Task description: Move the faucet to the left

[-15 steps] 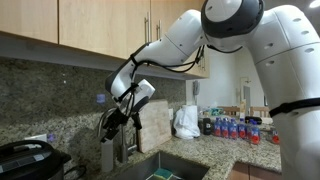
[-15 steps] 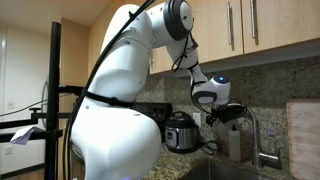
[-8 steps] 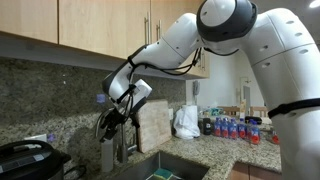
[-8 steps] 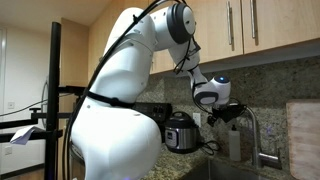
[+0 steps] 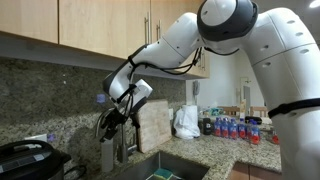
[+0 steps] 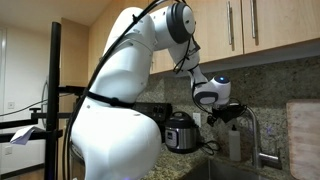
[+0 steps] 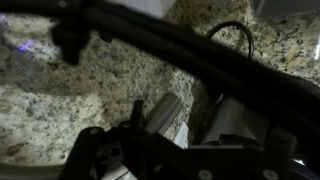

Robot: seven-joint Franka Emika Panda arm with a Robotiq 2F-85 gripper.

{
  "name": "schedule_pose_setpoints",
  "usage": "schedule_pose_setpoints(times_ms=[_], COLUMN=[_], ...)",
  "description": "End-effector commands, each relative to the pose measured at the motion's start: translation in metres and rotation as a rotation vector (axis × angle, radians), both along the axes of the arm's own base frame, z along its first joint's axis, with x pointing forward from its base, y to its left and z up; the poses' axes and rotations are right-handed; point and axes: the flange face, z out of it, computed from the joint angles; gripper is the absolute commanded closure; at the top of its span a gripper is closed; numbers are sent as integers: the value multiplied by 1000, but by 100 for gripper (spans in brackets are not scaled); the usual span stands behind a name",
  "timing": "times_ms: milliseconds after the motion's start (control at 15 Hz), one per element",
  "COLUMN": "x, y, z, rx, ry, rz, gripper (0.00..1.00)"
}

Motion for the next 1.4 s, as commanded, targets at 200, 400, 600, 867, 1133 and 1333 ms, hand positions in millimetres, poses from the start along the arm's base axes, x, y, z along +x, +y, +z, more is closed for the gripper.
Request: schedule_pose_setpoints(times_ms=[200, 400, 600, 867, 1133, 1333], x=[-65, -100, -134, -167, -195, -200], y=[10, -2, -28, -78, -134, -154], z=[-1, -1, -3, -31, -47, -31], rx=[55, 67, 78, 39, -42, -139], ry=[50, 79, 138, 293, 465, 640], rz=[-68, -141, -264, -399, -514, -565], gripper=[0, 0, 0, 0, 0, 0])
